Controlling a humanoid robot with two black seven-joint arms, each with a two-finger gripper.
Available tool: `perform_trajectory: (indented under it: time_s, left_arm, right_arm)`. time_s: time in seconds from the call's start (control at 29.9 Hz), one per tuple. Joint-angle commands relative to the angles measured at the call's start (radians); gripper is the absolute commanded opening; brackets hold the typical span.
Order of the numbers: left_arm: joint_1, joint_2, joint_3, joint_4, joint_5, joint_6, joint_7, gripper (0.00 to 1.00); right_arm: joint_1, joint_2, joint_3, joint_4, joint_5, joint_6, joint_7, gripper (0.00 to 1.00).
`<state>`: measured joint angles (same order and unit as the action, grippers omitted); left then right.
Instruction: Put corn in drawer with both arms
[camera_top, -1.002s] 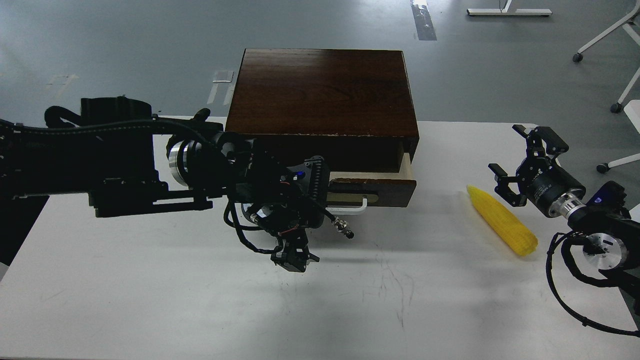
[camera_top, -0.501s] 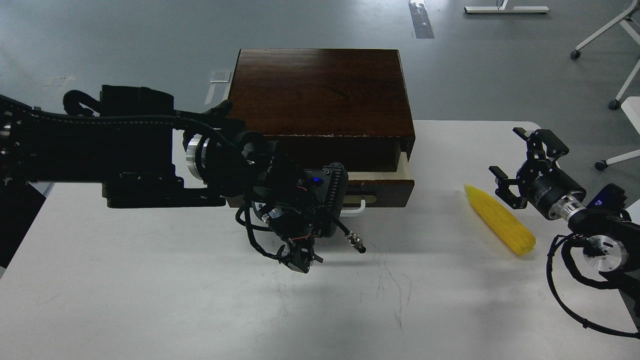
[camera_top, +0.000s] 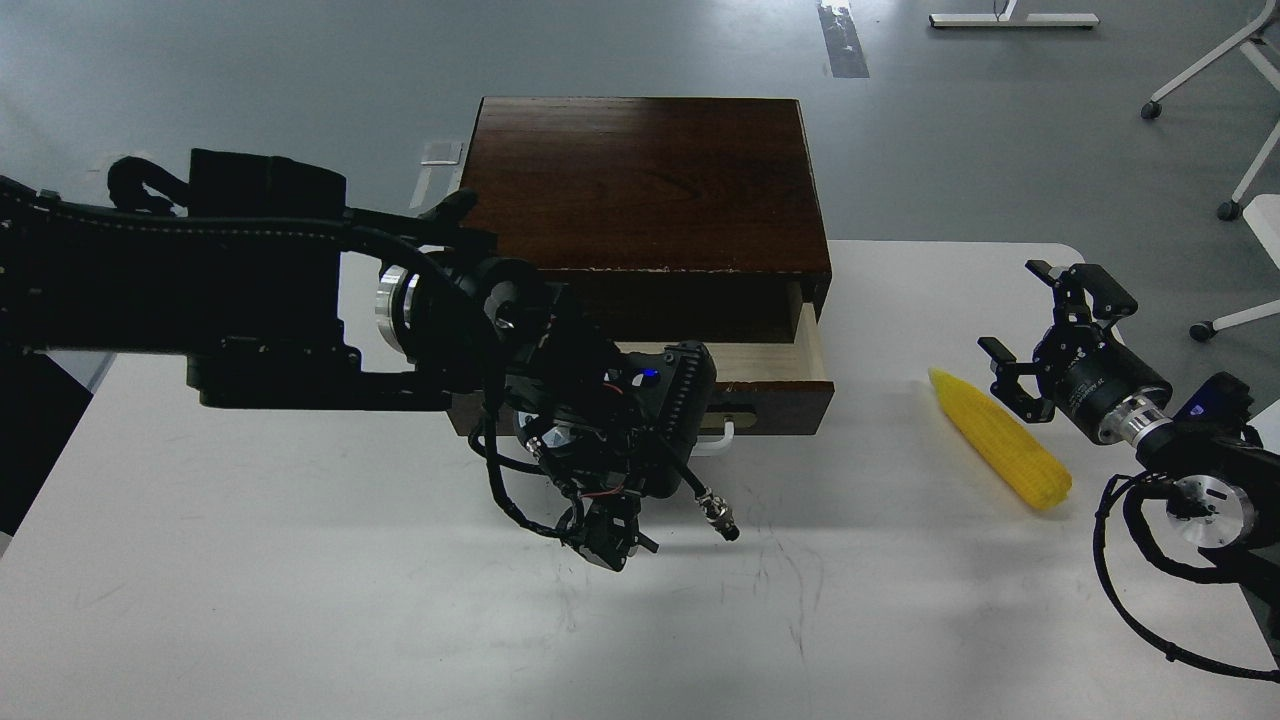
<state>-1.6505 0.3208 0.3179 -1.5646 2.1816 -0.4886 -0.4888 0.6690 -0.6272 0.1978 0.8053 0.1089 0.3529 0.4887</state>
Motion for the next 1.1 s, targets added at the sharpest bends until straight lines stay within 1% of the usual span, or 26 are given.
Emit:
perform_trajectory:
  time_s: [0.0, 0.13, 0.23, 0.33, 0.37, 0.43, 0.5, 0.53, 0.6, 0.63, 0.77, 0.8, 0.84, 0.87, 0.9, 0.97, 1.07]
  left_arm:
    - [-0.002, 0.0, -0.037, -0.003, -0.002, 0.0, 0.0, 0.98]
    - [-0.006, 0.017, -0.08, -0.014, -0.04, 0.0, 0.0, 0.98]
    - [-0.008, 0.063, -0.129, -0.037, -0.088, 0.0, 0.0, 0.98]
    - [-0.008, 0.139, -0.198, -0.057, -0.209, 0.0, 0.0, 0.98]
    - [0.001, 0.177, -0.236, -0.057, -0.292, 0.0, 0.0, 0.98]
    - [0.008, 0.21, -0.273, -0.054, -0.406, 0.0, 0.0, 0.98]
    - [0.032, 0.271, -0.322, -0.04, -0.648, 0.0, 0.0, 0.98]
    - [0.041, 0.287, -0.332, -0.034, -0.71, 0.0, 0.0, 0.98]
    - [0.075, 0.349, -0.374, -0.011, -0.932, 0.0, 0.0, 0.98]
    - [0.075, 0.35, -0.375, -0.011, -0.933, 0.0, 0.0, 0.98]
    - [0.194, 0.463, -0.413, -0.005, -1.315, 0.0, 0.0, 0.98]
    - [0.234, 0.493, -0.414, -0.005, -1.411, 0.028, 0.0, 0.98]
    - [0.235, 0.494, -0.415, -0.005, -1.412, 0.028, 0.0, 0.98]
    - [0.28, 0.521, -0.416, -0.005, -1.497, 0.077, 0.0, 0.98]
    - [0.305, 0.537, -0.416, -0.005, -1.535, 0.099, 0.0, 0.98]
    - [0.412, 0.589, -0.418, 0.017, -1.672, 0.177, 0.0, 0.98]
    - [0.517, 0.607, -0.451, 0.057, -1.822, 0.209, 0.0, 0.98]
  right_arm:
    - [0.0, 0.0, 0.0, 0.0, 0.0, 0.0, 0.0, 1.0]
    - [0.0, 0.0, 0.0, 0.0, 0.0, 0.0, 0.0, 1.0]
    - [0.0, -0.002, 0.002, 0.0, 0.0, 0.0, 0.0, 1.0]
    - [0.001, -0.002, 0.002, -0.002, 0.0, 0.001, 0.0, 1.0]
    - [0.001, -0.002, 0.003, -0.002, 0.0, 0.001, 0.0, 1.0]
    - [0.003, -0.002, 0.006, -0.002, 0.0, 0.001, 0.0, 1.0]
    - [0.006, -0.005, 0.006, 0.0, 0.0, 0.003, 0.0, 1.0]
    - [0.006, -0.006, 0.006, 0.002, 0.0, 0.005, 0.0, 1.0]
    - [0.007, -0.015, 0.006, 0.005, 0.002, 0.006, 0.0, 1.0]
    - [0.007, -0.015, 0.006, 0.005, 0.002, 0.006, 0.0, 1.0]
    - [0.007, -0.029, 0.006, 0.012, 0.002, 0.011, 0.0, 1.0]
    - [0.009, -0.031, 0.005, 0.012, 0.0, 0.018, 0.0, 1.0]
    - [0.009, -0.031, 0.005, 0.012, 0.0, 0.018, 0.0, 1.0]
    - [0.008, -0.031, 0.0, 0.011, -0.002, 0.032, 0.0, 1.0]
    - [0.009, -0.032, -0.003, 0.011, -0.003, 0.04, 0.0, 1.0]
    - [0.012, -0.057, -0.003, 0.012, -0.03, 0.08, 0.0, 1.0]
    - [0.023, -0.083, 0.002, 0.017, -0.124, 0.107, 0.0, 1.0]
